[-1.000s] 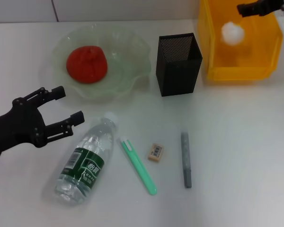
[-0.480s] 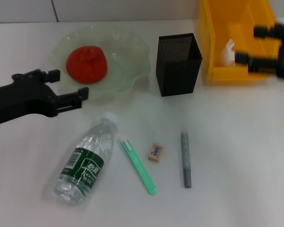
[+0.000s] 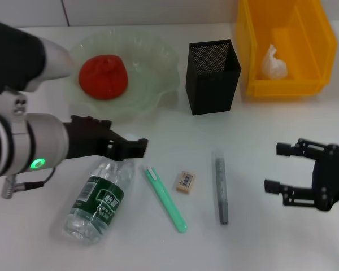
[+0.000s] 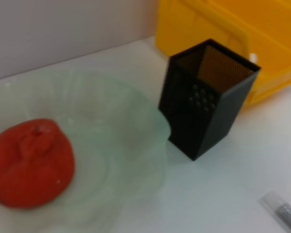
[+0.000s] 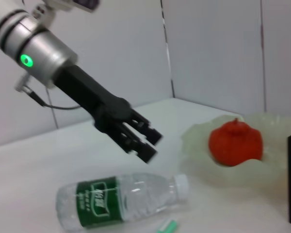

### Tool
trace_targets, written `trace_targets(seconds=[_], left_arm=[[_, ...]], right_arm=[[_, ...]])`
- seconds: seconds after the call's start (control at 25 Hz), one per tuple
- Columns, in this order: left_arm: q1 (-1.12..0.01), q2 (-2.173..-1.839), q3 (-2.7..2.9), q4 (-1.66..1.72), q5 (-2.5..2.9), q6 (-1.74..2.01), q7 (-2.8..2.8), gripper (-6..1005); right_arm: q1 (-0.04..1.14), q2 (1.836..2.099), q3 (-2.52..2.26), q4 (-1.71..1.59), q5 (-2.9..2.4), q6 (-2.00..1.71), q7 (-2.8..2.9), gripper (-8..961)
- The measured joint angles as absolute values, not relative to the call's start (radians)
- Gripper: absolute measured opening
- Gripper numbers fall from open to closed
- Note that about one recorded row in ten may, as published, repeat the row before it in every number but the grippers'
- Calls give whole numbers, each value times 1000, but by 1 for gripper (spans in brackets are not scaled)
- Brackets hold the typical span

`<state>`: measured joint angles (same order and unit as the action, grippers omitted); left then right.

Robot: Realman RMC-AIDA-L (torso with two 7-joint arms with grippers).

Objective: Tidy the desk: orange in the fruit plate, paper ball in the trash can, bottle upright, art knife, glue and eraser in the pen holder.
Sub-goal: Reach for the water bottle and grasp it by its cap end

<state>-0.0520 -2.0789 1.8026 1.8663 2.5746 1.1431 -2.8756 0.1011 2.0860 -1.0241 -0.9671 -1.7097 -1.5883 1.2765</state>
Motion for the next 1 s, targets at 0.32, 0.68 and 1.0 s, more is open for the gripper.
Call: trace_targets(seconds=[0.32,0.68,1.0], left_arm=[[-121,-2080,1811,1732,2603,1085,-2879,833],[-175,-2080,1821,1597,2608,1002,-2879,828],[-219,-2080,1827,1489,2605,956,-2878,823]], right_arm=[[116,2083,-1023,-901,-1687,-1606,1245,811],[134,2082,-1027,-879,-1693,-1605,1244,810],[146,2081,-1021,-858,-1694,-1601,1243,809]])
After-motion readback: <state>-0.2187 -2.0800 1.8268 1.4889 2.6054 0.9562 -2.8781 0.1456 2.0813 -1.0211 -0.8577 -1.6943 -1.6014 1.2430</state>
